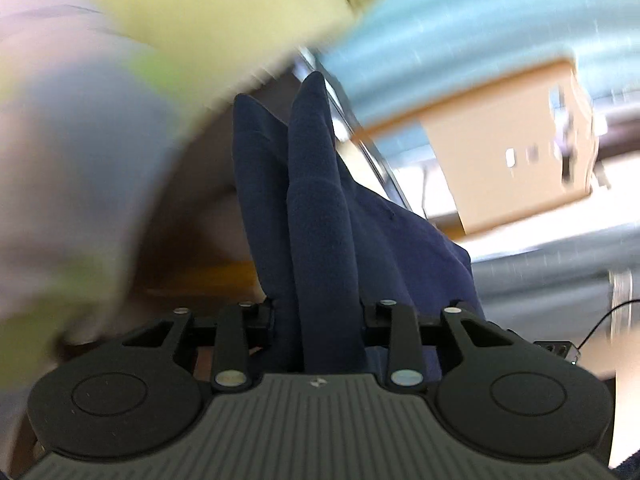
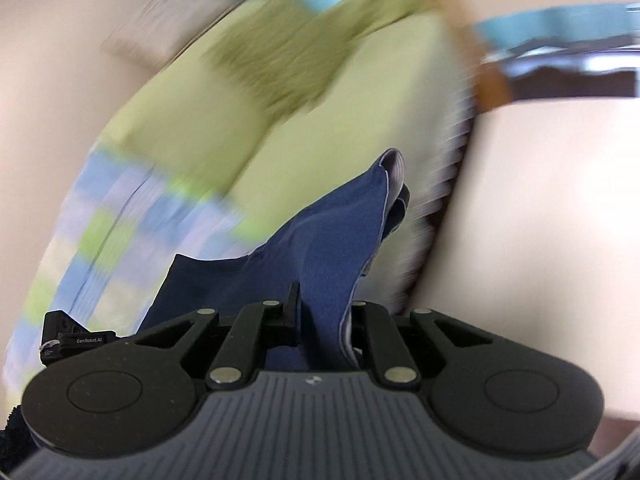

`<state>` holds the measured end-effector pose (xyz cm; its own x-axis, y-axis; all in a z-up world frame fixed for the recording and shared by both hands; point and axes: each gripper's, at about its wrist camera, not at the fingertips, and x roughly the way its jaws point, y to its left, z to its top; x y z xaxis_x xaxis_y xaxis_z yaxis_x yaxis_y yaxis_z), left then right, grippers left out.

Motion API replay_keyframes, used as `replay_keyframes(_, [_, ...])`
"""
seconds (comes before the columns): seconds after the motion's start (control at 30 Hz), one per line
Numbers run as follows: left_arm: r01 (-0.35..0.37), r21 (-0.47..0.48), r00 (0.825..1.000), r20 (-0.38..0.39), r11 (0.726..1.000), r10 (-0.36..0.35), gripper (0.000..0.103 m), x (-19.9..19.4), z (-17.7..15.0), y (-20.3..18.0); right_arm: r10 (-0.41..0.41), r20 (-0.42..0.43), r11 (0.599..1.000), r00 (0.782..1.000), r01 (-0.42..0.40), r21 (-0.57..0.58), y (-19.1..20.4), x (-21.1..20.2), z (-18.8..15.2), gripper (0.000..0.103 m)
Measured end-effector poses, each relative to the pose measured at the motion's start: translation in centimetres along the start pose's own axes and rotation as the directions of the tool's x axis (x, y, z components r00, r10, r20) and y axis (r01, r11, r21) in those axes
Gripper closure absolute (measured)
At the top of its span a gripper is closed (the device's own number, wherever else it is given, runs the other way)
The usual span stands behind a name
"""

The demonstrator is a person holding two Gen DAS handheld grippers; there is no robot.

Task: Fold clothes
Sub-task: 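Carry the held folded top with both grippers toward the white chair, then lower the folded top onto the white chair seat with both grippers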

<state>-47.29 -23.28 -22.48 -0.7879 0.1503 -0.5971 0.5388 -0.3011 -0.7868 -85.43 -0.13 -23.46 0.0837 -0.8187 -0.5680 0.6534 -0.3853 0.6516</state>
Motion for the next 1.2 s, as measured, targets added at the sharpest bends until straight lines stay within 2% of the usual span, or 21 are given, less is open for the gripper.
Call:
replay_keyframes(0.07, [0.018, 0.039, 0.998, -0.055, 0.999, -0.016, 0.065, 6.6, 1.5, -3.1, -0.085, 0.051, 0.995, 0.995, 0.082, 0.048, -5.3, -3.1, 1.7, 0.093])
replay_keyframes(0.13, [0.026, 0.073, 0.996, -0.088, 0.997, -0.020, 0.065, 12.1, 2.5, -5.4, -0.135, 0.075, 0.989, 0.988, 0.130, 0.070, -8.7, -4.3, 2.7, 0.093])
replay_keyframes(0.27, [0.017, 0.110, 0.992, -0.129, 0.994, -0.003, 0.065, 18.2, 0.7, -7.6, -0.198, 0.119, 0.975, 0.973, 0.182, 0.129, -15.6, -4.6, 4.7, 0.093])
replay_keyframes(0.3, [0.013, 0.116, 0.991, -0.135, 0.993, 0.003, 0.065, 18.5, -0.4, -8.1, -0.202, 0.125, 0.973, 0.971, 0.185, 0.135, -16.4, -4.4, 4.8, 0.093])
replay_keyframes(0.37, [-0.011, 0.140, 0.987, -0.156, 0.990, 0.033, 0.065, 21.1, 0.4, -8.3, -0.211, 0.131, 0.969, 0.969, 0.190, 0.156, -18.8, -3.4, 5.1, 0.093])
replay_keyframes(0.53, [-0.053, 0.187, 0.979, -0.182, 0.981, 0.088, 0.064, 22.1, 0.7, -8.4, -0.215, 0.113, 0.958, 0.970, 0.187, 0.219, -22.0, -0.9, 4.2, 0.093])
replay_keyframes(0.63, [-0.075, 0.220, 0.974, -0.195, 0.973, 0.119, 0.055, 23.3, 1.8, -7.2, -0.231, 0.102, 0.947, 0.968, 0.199, 0.252, -23.7, -0.3, 3.3, 0.093])
replay_keyframes(0.67, [-0.090, 0.219, 0.970, -0.200, 0.972, 0.135, 0.047, 23.7, 2.6, -6.2, -0.247, 0.094, 0.939, 0.964, 0.214, 0.270, -24.4, -0.1, 3.1, 0.090])
replay_keyframes(0.7, [-0.103, 0.219, 0.968, -0.201, 0.970, 0.148, 0.046, 23.8, 3.4, -5.3, -0.265, 0.084, 0.929, 0.960, 0.232, 0.288, -24.9, 0.0, 2.8, 0.085])
replay_keyframes(0.77, [-0.118, 0.226, 0.968, -0.190, 0.967, 0.163, 0.043, 23.3, 4.5, -4.6, -0.317, 0.048, 0.906, 0.947, 0.288, 0.309, -25.1, -0.1, 2.6, 0.064])
replay_keyframes(0.8, [-0.142, 0.246, 0.967, -0.170, 0.959, 0.187, 0.043, 22.8, 4.8, -4.5, -0.345, 0.029, 0.896, 0.938, 0.320, 0.308, -25.1, -0.5, 2.5, 0.062])
replay_keyframes(0.9, [-0.255, 0.295, 0.957, -0.057, 0.921, 0.283, 0.043, 18.8, 5.1, -5.6, -0.508, 0.000, 0.834, 0.861, 0.492, 0.248, -24.1, -1.4, 2.8, 0.056])
replay_keyframes(0.93, [-0.255, 0.307, 0.960, -0.031, 0.917, 0.278, 0.043, 17.8, 4.9, -6.3, -0.558, 0.009, 0.811, 0.830, 0.542, 0.221, -23.6, -1.9, 2.9, 0.055])
replay_keyframes(0.97, [-0.256, 0.318, 0.962, -0.005, 0.913, 0.272, 0.043, 16.8, 4.7, -7.0, -0.618, 0.035, 0.778, 0.785, 0.605, 0.168, -22.5, -2.5, 3.0, 0.055])
replay_keyframes(1.0, [-0.255, 0.333, 0.964, 0.016, 0.908, 0.265, 0.043, 15.9, 4.3, -7.8, -0.632, 0.058, 0.772, 0.773, 0.622, 0.129, -21.6, -2.8, 2.9, 0.055])
replay_keyframes(1.03, [-0.246, 0.365, 0.966, 0.022, 0.898, 0.256, 0.043, 15.4, 3.4, -8.8, -0.622, 0.102, 0.783, 0.776, 0.620, 0.051, -19.9, -3.1, 2.6, 0.056])
replay_keyframes(1.1, [-0.211, 0.460, 0.971, -0.001, 0.863, 0.238, 0.043, 15.8, 0.9, -10.9, -0.556, 0.144, 0.820, 0.819, 0.568, -0.064, -17.0, -2.9, 1.7, 0.064])
replay_keyframes(1.2, [-0.196, 0.544, 0.966, -0.037, 0.816, 0.256, 0.042, 18.3, -1.9, -11.5, -0.436, 0.113, 0.860, 0.893, 0.450, -0.240, -12.6, -0.4, -0.5, 0.070])
